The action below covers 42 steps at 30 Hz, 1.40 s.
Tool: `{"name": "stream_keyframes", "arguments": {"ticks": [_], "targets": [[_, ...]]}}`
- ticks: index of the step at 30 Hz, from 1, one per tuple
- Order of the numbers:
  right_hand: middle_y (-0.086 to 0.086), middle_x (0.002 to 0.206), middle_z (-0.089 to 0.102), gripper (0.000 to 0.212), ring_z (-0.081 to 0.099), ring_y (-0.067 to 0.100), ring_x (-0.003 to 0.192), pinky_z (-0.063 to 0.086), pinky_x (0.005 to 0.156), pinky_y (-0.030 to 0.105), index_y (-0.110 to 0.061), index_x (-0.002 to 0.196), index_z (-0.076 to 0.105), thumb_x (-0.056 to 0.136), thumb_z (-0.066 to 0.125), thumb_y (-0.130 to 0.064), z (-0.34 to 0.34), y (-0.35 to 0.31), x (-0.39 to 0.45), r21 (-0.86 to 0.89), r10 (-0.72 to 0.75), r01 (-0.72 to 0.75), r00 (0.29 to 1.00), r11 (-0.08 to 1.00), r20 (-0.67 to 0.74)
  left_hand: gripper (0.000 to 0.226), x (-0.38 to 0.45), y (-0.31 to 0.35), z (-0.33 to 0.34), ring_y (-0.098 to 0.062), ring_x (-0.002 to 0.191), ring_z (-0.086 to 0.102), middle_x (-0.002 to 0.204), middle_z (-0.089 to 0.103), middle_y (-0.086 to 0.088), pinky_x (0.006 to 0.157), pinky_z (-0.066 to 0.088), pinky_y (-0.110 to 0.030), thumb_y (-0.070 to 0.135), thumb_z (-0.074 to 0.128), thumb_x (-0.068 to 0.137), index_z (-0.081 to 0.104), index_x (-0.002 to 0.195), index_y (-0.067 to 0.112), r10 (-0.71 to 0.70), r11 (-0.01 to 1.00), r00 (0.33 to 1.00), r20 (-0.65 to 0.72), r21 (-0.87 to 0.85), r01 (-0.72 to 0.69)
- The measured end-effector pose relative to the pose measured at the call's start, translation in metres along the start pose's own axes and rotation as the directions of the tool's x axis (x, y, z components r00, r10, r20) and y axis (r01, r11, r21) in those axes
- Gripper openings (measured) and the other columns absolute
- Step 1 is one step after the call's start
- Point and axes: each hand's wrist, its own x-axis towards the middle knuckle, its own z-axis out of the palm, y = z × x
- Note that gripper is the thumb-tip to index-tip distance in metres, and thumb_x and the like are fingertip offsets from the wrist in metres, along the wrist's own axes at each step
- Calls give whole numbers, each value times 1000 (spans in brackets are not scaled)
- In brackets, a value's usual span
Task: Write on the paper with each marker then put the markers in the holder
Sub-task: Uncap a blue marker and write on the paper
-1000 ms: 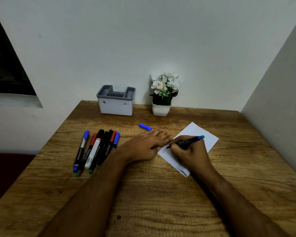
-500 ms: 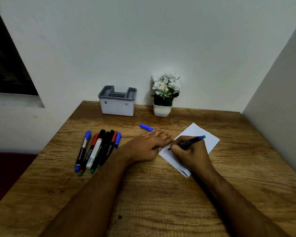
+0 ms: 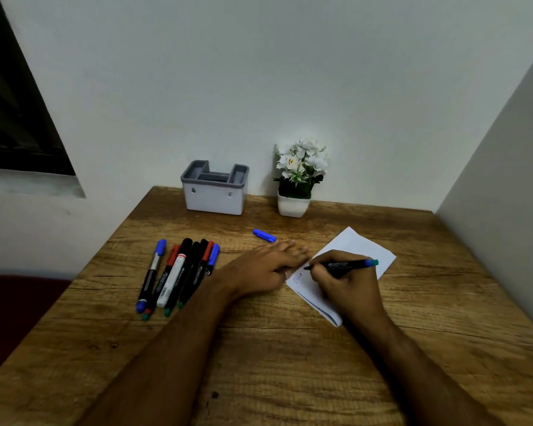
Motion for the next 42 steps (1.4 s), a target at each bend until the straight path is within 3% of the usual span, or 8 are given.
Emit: {"name": "stream_keyframes", "arguments": {"ticks": [7, 10, 16, 23, 30, 32, 36, 42], "targets": [[-10, 80, 77, 23, 71, 4, 77, 55, 70, 19, -20, 78, 78, 87, 67, -3, -8, -12, 7, 75, -5, 8, 999, 997, -34, 51, -5, 7, -9, 4, 142, 29, 154, 39, 11, 121, 22, -25, 15, 55, 99, 46, 148, 23, -52, 979, 971, -232, -202, 5], [-10, 77, 77, 22, 70, 3, 68, 54, 63, 16, -18, 81, 80, 88, 69, -1, -11, -18, 13, 121, -24, 27, 999, 992, -24, 58, 2, 9, -20, 0, 145, 26, 154, 36, 12, 119, 11, -19, 4, 58, 93, 47, 147, 24, -106, 990, 939, -327, -125, 69], [-12, 73, 75, 17, 68, 10, 57, 56, 58, 22, -14, 83, 80, 89, 69, -1, -13, -22, 28, 88, -88, 91, 995, 992, -38, 43, 17, -3, -39, -24, 119, 58, 133, 61, -6, 100, 50, -40, 12, 62, 91, 61, 132, 25, -267, 941, 923, -279, 129, 311], [-7, 78, 77, 18, 72, 13, 64, 60, 59, 27, -18, 85, 80, 90, 71, -3, -11, -15, 32, 102, -87, 90, 995, 991, -39, 24, 19, 2, -40, -22, 98, 64, 105, 69, -3, 83, 55, -36, 18, 59, 94, 70, 114, 24, -227, 892, 916, -331, 306, 332], [-8, 81, 79, 17, 74, 11, 68, 57, 59, 20, -15, 91, 82, 89, 76, 1, -9, -17, 30, 165, -184, 191, 981, 968, -58, 19, 18, 19, -47, -1, 80, 67, 93, 76, 8, 77, 54, -17, 19, 77, 83, 78, 101, 23, -334, 941, 599, -728, -223, 254], [-12, 82, 79, 18, 76, 10, 74, 60, 63, 22, -19, 91, 83, 88, 78, -2, -8, -18, 29, 153, -204, 212, 977, 965, -65, 18, 17, 28, -48, -4, 75, 70, 92, 76, 1, 68, 54, -14, 12, 81, 79, 78, 97, 14, -571, 791, 540, -618, -591, 160], [-13, 84, 80, 19, 75, 7, 74, 57, 67, 17, -16, 96, 84, 89, 77, 0, -8, -19, 26, 147, -264, 274, 961, 950, -87, 13, 11, 45, -49, -23, 74, 76, 89, 75, -19, 61, 61, -28, -1, 75, 81, 72, 94, -5, -817, 59, 566, -112, -992, -112], [-7, 80, 79, 20, 73, 10, 68, 55, 62, 16, -11, 101, 83, 92, 70, 2, -9, -19, 21, 180, -253, 262, 965, 948, -71, 16, 10, 59, -46, -24, 72, 74, 87, 72, -20, 62, 63, -30, -7, 71, 82, 67, 97, -12, -794, -151, 607, 26, -976, -156]]}}
